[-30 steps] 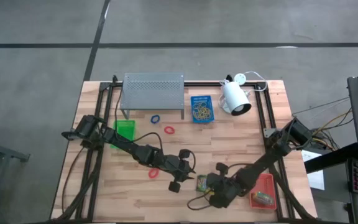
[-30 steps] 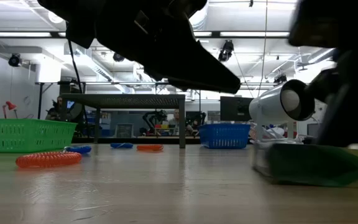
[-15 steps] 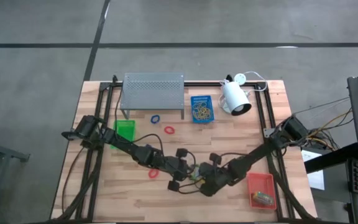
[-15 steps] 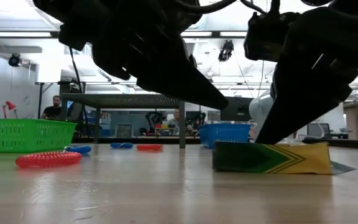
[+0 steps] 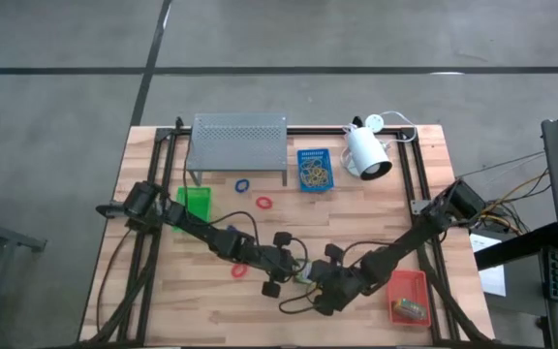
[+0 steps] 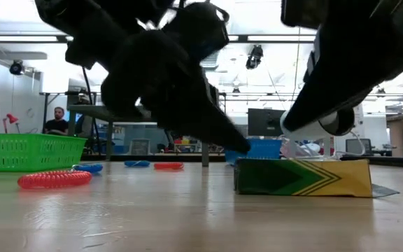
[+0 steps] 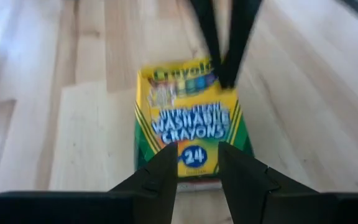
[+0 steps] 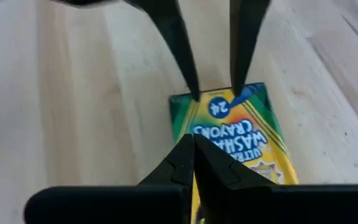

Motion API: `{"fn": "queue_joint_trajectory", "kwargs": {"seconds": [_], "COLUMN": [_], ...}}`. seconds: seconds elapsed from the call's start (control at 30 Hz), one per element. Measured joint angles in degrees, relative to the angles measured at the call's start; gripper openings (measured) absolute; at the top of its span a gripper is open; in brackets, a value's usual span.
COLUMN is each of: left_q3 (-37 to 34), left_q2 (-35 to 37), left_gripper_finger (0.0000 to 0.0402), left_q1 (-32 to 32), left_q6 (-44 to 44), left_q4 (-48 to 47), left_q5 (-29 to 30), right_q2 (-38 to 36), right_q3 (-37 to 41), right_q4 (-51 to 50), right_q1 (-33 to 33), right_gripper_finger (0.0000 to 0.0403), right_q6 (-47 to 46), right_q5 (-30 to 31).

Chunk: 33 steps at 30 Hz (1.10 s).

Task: Pick & Place Office Desk Supplies
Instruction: Put the yellow crayon box into the orange bin

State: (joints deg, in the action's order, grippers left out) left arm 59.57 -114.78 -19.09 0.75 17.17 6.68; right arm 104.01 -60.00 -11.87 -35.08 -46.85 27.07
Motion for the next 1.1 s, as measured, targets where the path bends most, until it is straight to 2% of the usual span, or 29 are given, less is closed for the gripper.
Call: {"fn": "queue_joint_trajectory", "kwargs": {"seconds": [0.23,0.53,0.93,1.1], "left_q3": [0.0,0.1,0.1,0.1], "left_q2": [-1.0,-1.1,-1.1,-1.1], "left_gripper_finger": [0.0117,0.0117,0.0117,0.0117], "left_q1": [0.0,0.0,0.0,0.0], "left_q6": [1.2,2.5,2.6,2.6], "left_q4": [0.1,-2.5,-3.5,-3.5], "left_q5": [0.2,0.2,0.2,0.2], "right_q2": [-0.5,-0.5,-0.7,-0.8], "right_q3": [-0.6,-0.6,-0.6,-1.0], "right_q4": [-4.4,-14.7,-14.9,-14.9], "right_q1": [-1.6,-3.4,-3.9,-5.7], "right_gripper_finger": [0.0008,0.0008,0.0008,0.0008], "right_q6": [-2.9,-13.2,-15.7,-9.6], "right_q5": [1.8,1.8,0.0,1.6]}}
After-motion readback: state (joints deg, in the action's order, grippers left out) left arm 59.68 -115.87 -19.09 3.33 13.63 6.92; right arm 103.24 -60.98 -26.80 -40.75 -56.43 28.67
